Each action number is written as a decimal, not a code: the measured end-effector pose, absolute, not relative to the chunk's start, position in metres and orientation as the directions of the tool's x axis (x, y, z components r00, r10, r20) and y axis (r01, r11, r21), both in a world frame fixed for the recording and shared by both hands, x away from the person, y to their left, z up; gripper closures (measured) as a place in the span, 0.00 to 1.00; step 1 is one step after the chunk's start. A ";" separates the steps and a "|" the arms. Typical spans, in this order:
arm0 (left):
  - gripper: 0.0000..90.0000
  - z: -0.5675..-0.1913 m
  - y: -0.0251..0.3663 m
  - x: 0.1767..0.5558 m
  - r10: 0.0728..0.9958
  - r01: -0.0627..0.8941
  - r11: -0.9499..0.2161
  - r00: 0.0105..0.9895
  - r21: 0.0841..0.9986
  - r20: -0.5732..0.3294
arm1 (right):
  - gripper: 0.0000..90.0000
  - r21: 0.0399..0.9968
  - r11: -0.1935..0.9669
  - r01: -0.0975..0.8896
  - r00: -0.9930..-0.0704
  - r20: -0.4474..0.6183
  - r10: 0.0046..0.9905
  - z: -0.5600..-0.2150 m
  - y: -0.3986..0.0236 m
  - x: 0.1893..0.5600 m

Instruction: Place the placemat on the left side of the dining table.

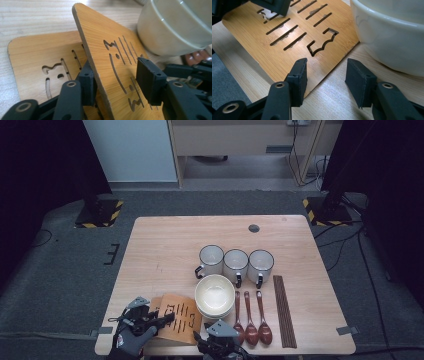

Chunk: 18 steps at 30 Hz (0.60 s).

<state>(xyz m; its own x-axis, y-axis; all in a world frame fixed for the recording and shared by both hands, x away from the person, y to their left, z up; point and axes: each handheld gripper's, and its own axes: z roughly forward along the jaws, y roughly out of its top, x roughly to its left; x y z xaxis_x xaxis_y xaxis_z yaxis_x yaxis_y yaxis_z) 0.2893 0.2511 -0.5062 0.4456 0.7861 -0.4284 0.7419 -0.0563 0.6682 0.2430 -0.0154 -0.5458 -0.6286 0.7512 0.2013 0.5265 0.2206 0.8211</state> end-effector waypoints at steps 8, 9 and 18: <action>0.64 -0.504 0.250 0.288 0.780 0.755 -0.045 0.436 0.654 -0.450 | 0.57 0.821 0.214 0.529 -0.628 0.209 0.750 -0.546 -0.016 0.243; 0.64 -0.504 0.250 0.288 0.772 0.758 -0.051 0.443 0.650 -0.456 | 0.57 0.821 0.213 0.529 -0.628 0.210 0.750 -0.546 -0.016 0.243; 0.70 -0.500 0.241 0.286 0.770 0.764 -0.058 0.443 0.643 -0.458 | 0.57 0.823 0.209 0.528 -0.628 0.214 0.748 -0.546 -0.017 0.243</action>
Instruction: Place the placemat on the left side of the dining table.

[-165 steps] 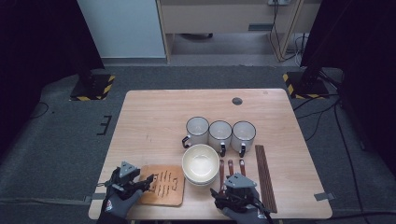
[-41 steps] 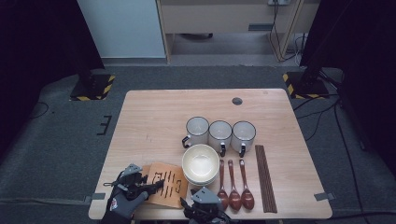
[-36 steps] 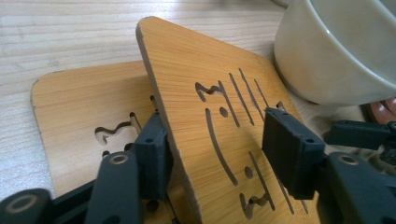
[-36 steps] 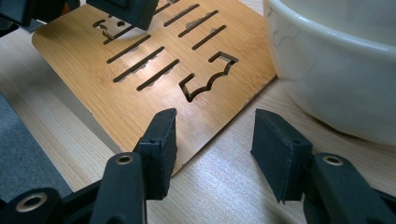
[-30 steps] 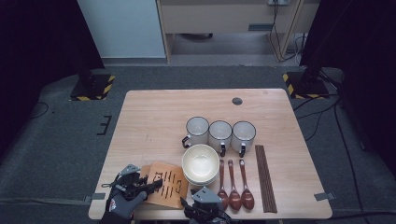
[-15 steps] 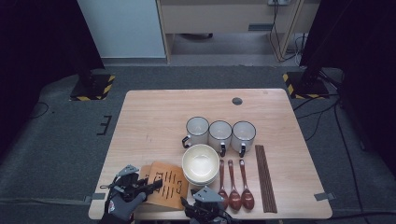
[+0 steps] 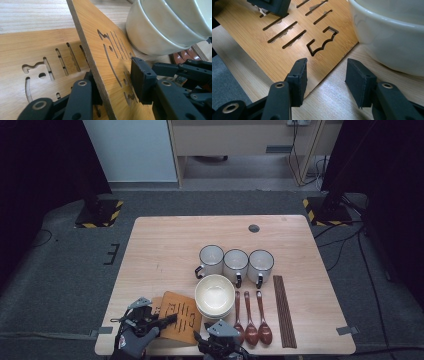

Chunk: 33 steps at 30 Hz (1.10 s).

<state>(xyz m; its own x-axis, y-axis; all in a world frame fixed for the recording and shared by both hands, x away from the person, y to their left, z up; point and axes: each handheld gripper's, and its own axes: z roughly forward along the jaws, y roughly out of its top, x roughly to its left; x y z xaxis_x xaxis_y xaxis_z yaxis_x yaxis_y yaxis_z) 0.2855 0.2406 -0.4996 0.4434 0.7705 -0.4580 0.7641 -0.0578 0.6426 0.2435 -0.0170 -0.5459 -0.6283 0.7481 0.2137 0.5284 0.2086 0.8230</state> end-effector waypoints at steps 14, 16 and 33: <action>0.81 -0.488 0.227 0.279 0.763 0.792 0.003 0.393 0.611 -0.513 | 0.52 0.824 0.194 0.533 -0.631 0.234 0.739 -0.540 -0.021 0.244; 0.85 -0.485 0.228 0.278 0.752 0.805 0.034 0.369 0.592 -0.546 | 0.52 0.823 0.188 0.535 -0.629 0.240 0.739 -0.538 -0.022 0.244; 0.93 -0.478 0.237 0.274 0.727 0.819 0.127 0.307 0.560 -0.614 | 0.49 0.823 0.188 0.536 -0.637 0.249 0.730 -0.533 -0.025 0.241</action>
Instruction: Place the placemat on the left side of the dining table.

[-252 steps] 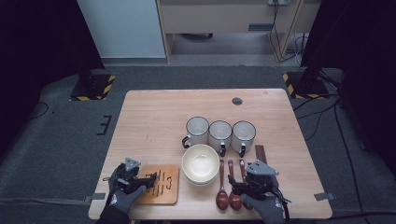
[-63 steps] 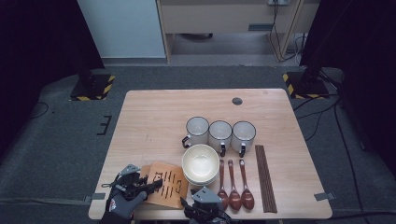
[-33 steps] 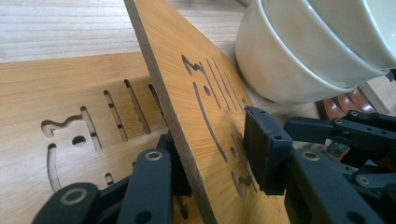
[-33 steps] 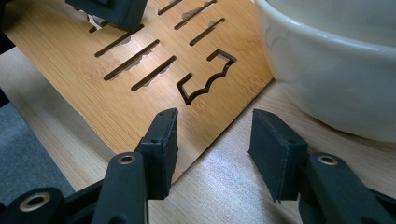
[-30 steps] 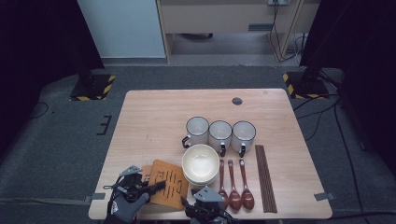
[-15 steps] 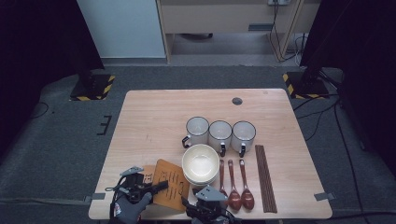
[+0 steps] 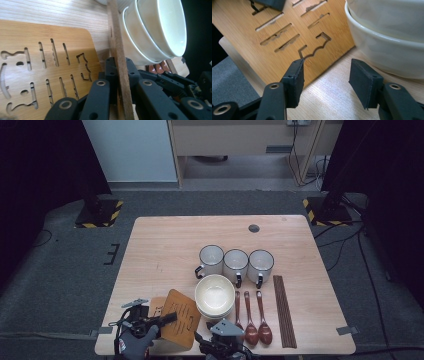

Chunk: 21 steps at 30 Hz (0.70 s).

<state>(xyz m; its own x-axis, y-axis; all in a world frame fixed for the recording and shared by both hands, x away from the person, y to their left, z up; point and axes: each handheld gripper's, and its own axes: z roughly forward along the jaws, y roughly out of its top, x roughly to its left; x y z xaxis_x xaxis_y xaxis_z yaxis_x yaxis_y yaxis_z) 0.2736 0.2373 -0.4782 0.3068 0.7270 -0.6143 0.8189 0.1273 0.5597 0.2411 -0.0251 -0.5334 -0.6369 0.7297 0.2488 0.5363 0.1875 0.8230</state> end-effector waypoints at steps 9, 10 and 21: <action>0.95 -0.474 0.242 0.270 0.725 0.810 0.160 0.292 0.564 -0.624 | 0.47 0.825 0.187 0.533 -0.639 0.248 0.728 -0.530 -0.029 0.239; 0.95 -0.473 0.242 0.269 0.724 0.807 0.165 0.291 0.567 -0.625 | 0.47 0.822 0.186 0.538 -0.637 0.252 0.729 -0.529 -0.030 0.239; 0.95 -0.467 0.246 0.269 0.720 0.785 0.184 0.303 0.592 -0.625 | 0.43 0.819 0.194 0.541 -0.635 0.246 0.732 -0.527 -0.034 0.238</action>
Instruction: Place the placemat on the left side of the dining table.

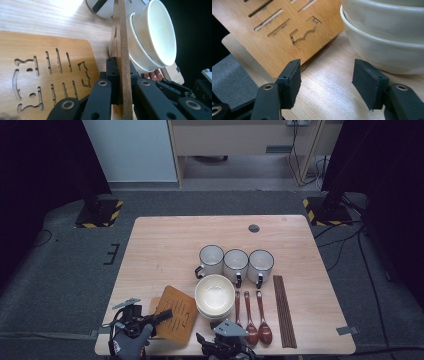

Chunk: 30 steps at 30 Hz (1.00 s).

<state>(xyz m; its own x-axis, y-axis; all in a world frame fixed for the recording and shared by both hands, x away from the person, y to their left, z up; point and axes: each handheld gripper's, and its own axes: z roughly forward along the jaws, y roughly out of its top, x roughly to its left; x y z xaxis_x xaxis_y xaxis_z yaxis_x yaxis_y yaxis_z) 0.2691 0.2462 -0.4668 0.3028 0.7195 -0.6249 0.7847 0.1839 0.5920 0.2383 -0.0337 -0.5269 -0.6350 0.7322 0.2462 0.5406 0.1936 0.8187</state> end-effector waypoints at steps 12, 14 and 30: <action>0.95 -0.459 0.247 0.277 0.723 0.744 0.192 0.334 0.640 -0.605 | 0.38 0.816 0.202 0.542 -0.624 0.230 0.747 -0.524 -0.039 0.239; 0.95 -0.458 0.247 0.279 0.724 0.738 0.192 0.339 0.647 -0.601 | 0.37 0.816 0.203 0.541 -0.623 0.227 0.749 -0.523 -0.041 0.240; 0.95 -0.453 0.247 0.296 0.734 0.713 0.197 0.348 0.673 -0.583 | 0.34 0.804 0.207 0.557 -0.596 0.214 0.774 -0.518 -0.068 0.239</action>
